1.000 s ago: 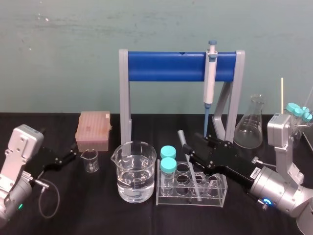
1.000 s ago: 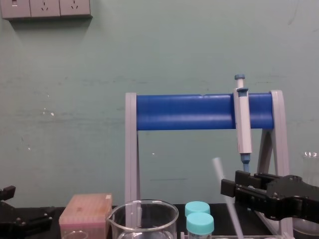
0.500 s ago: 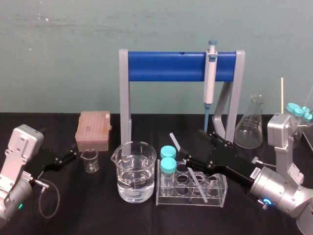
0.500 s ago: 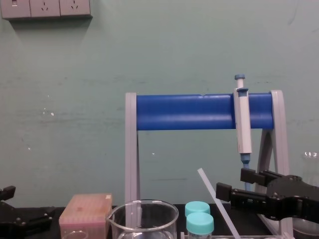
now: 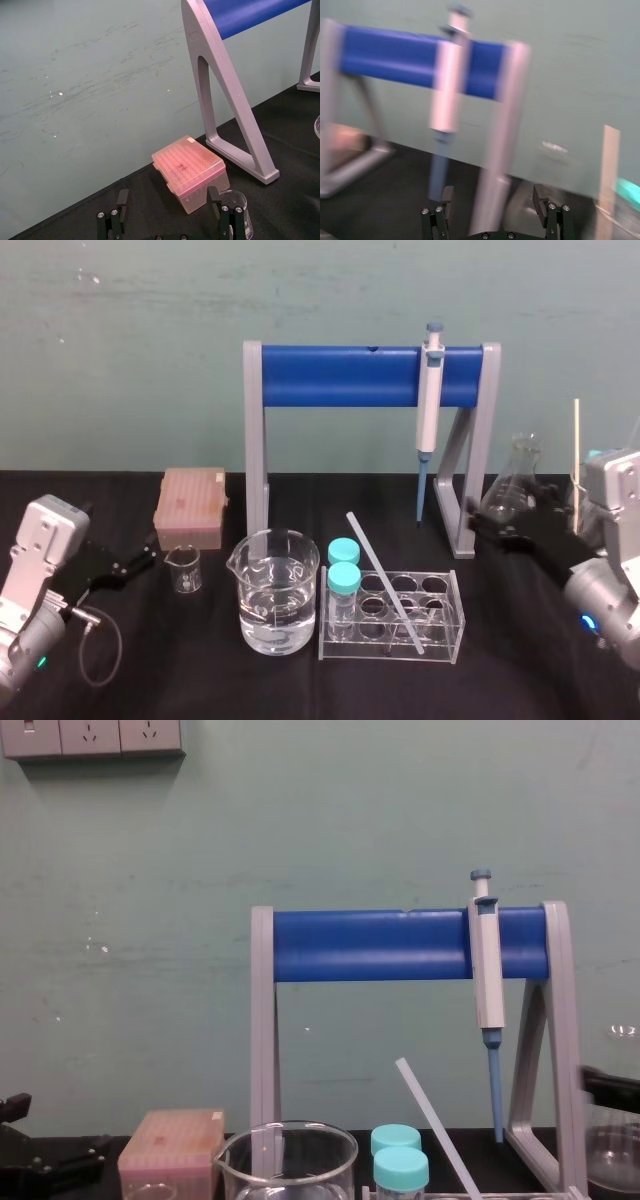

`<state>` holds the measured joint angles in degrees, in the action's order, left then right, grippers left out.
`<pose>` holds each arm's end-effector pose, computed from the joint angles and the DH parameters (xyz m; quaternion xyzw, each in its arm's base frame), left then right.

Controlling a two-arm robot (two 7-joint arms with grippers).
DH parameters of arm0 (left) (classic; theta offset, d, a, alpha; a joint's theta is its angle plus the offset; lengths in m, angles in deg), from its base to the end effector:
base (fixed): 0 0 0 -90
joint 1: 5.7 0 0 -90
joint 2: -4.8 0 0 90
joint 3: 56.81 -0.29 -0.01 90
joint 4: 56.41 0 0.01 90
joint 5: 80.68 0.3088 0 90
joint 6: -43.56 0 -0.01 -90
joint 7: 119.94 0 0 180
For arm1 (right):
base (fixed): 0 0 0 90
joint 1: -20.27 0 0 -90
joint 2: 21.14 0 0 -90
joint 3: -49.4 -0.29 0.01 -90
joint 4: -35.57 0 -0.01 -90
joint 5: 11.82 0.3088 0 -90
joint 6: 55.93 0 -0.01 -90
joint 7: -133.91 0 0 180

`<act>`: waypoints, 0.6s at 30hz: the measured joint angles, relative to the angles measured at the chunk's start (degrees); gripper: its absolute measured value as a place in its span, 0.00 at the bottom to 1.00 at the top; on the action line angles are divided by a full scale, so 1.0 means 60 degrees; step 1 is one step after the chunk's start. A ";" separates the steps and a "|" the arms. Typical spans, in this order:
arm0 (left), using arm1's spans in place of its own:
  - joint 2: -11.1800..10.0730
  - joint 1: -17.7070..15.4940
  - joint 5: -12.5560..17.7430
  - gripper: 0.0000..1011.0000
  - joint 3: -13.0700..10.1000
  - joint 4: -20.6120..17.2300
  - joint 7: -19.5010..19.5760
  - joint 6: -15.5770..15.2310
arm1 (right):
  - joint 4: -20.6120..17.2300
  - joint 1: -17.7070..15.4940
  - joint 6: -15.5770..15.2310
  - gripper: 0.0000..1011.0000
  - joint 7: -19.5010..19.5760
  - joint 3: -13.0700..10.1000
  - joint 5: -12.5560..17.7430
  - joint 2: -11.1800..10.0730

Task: Pick up the stirring rod with one hand, then place it down.

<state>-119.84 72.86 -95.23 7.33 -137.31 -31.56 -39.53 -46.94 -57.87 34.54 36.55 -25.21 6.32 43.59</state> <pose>0.3581 0.0827 -0.3022 0.1414 -0.1325 0.5800 0.7913 0.3775 -0.0678 -0.2738 -0.0619 -0.0505 -0.5856 0.8066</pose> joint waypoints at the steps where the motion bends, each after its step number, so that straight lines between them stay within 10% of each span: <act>1: 0.0000 0.0000 0.0000 0.99 0.0000 0.0000 0.0000 0.0000 | -0.0018 -0.0055 -0.0111 0.99 0.0296 -0.0080 -0.0101 0.0036; 6: 0.0000 0.0001 0.0001 0.99 0.0000 0.0000 0.0000 0.0000 | -0.0099 -0.0313 -0.0844 0.99 0.1387 -0.0432 -0.0528 0.0270; 18: 0.0000 0.0001 0.0000 0.99 0.0000 0.0000 -0.0001 0.0000 | -0.0105 -0.0302 -0.0808 0.99 0.1366 -0.0417 -0.0532 0.0260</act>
<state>-119.84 72.86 -95.23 7.32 -137.31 -31.57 -39.53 -47.57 -59.68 29.70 44.74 -27.71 3.13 45.15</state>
